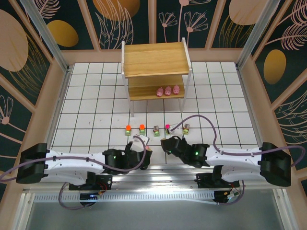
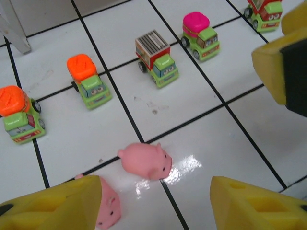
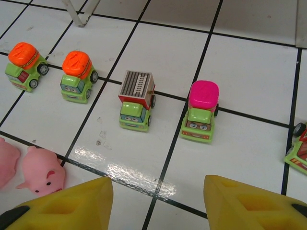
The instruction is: Place and organize the plastic toys onto the shelf
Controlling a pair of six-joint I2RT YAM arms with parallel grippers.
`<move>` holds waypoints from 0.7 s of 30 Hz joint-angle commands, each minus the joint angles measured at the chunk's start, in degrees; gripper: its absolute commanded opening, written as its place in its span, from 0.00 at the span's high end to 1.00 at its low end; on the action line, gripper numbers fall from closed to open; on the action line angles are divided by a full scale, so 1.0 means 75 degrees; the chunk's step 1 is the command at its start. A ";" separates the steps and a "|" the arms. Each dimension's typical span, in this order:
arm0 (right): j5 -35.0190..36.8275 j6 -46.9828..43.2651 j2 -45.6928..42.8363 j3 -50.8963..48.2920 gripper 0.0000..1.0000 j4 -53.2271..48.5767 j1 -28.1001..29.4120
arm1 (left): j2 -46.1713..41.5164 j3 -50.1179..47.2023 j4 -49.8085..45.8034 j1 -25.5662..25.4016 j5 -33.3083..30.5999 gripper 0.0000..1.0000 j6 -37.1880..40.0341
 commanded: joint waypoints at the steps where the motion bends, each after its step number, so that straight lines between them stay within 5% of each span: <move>1: 0.0388 0.0323 0.0145 0.0289 0.45 -0.0025 0.0125 | -0.0189 -0.0226 -0.0433 -0.0305 -0.0344 0.38 -0.0649; 9: 0.0428 0.0382 0.0262 0.0418 0.45 -0.0084 0.0218 | -0.0486 -0.0448 -0.0974 -0.1480 -0.0821 0.38 -0.1644; 16: 0.0446 0.0422 0.0473 0.0534 0.45 -0.0050 0.0339 | 0.1355 0.0741 -0.2023 -0.3062 -0.1536 0.38 -0.2369; 21: 0.0475 0.0459 0.0651 0.0590 0.45 -0.0001 0.0469 | 0.1421 0.0622 -0.2071 -0.3296 -0.1579 0.38 -0.3097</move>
